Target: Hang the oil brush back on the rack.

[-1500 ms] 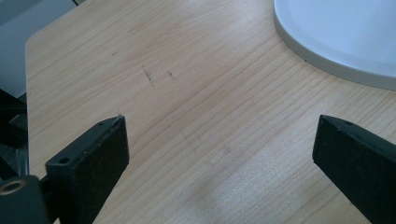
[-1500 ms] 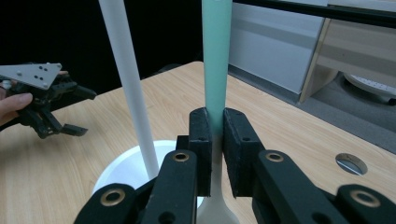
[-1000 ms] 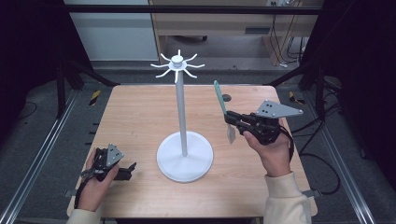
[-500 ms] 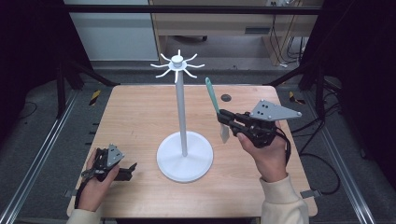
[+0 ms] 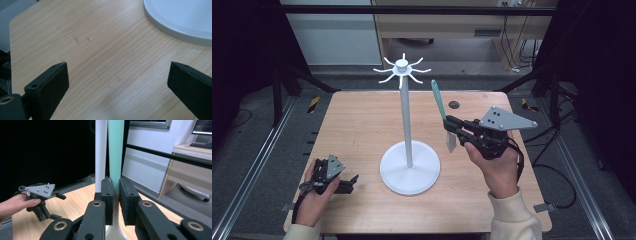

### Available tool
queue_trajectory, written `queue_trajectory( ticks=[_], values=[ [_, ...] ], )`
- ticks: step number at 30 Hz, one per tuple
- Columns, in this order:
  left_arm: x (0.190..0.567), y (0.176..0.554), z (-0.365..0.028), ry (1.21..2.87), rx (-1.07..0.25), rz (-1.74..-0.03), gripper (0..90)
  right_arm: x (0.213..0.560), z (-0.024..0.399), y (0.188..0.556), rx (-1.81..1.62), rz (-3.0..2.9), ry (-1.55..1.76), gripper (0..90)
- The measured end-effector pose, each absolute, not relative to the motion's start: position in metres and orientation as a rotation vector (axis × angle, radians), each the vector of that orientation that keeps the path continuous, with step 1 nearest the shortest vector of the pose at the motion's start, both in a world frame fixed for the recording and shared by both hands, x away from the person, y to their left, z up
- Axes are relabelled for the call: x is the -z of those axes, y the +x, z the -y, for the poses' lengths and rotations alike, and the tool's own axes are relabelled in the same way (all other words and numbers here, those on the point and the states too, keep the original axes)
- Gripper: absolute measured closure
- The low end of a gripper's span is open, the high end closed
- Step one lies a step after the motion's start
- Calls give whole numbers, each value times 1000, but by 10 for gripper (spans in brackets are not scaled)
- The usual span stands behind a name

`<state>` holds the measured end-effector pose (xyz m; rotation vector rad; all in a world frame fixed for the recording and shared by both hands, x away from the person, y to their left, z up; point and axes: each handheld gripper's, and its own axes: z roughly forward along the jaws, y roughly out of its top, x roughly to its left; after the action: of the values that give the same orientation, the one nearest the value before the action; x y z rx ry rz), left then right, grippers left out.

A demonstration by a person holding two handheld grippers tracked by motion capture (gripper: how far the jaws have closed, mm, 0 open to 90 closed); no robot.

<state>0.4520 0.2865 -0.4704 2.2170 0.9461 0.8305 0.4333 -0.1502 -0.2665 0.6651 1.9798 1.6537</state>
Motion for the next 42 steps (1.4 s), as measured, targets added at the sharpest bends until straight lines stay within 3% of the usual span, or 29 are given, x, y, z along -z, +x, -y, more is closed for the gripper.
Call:
queue_trajectory(
  ticks=[42],
  values=[
    [471,452,-286,2222,-821,-941,31,258,125,435,-1643,-2013,642,821]
  ],
)
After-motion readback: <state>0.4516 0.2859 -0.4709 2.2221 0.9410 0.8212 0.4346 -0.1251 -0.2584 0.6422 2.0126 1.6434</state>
